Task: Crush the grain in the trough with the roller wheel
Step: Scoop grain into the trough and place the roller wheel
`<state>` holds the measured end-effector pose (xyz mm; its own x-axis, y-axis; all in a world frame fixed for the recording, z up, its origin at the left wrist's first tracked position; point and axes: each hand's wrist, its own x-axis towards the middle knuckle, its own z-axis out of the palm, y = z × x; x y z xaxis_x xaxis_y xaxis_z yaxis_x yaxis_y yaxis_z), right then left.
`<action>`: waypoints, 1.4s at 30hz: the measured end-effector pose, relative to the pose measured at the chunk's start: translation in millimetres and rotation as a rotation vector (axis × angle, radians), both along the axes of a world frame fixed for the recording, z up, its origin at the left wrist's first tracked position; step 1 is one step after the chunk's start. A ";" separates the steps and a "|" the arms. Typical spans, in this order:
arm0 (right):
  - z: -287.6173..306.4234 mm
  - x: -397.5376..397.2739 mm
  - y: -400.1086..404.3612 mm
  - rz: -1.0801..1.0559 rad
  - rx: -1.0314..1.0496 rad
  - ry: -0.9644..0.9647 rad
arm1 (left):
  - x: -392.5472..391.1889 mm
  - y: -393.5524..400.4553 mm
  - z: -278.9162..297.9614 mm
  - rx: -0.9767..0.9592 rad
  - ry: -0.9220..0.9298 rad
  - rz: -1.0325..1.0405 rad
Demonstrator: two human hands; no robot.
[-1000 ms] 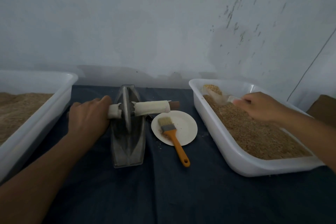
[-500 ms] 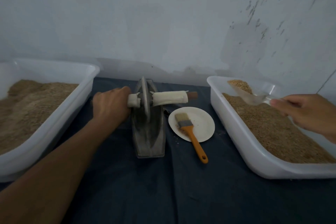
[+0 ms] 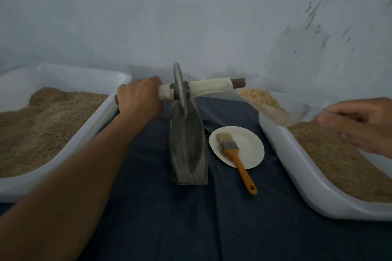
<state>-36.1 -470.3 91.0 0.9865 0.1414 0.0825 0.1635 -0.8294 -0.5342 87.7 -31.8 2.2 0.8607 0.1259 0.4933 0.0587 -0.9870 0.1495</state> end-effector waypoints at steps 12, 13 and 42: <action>-22.0 32.9 117.8 0.289 -0.121 -0.006 | -5.3 -2.9 12.1 -0.077 -0.043 0.013; -22.0 38.4 120.9 0.293 -0.137 -0.002 | -4.8 -3.3 12.3 -0.079 -0.042 0.006; 9.8 18.8 163.1 0.171 -0.610 -0.338 | -3.3 -4.8 15.8 -0.134 -0.038 0.037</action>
<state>-17.3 -307.2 100.8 0.8808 0.4102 0.2366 0.3928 -0.9119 0.1188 84.4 -36.6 17.9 0.8352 0.2238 0.5024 0.0860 -0.9554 0.2826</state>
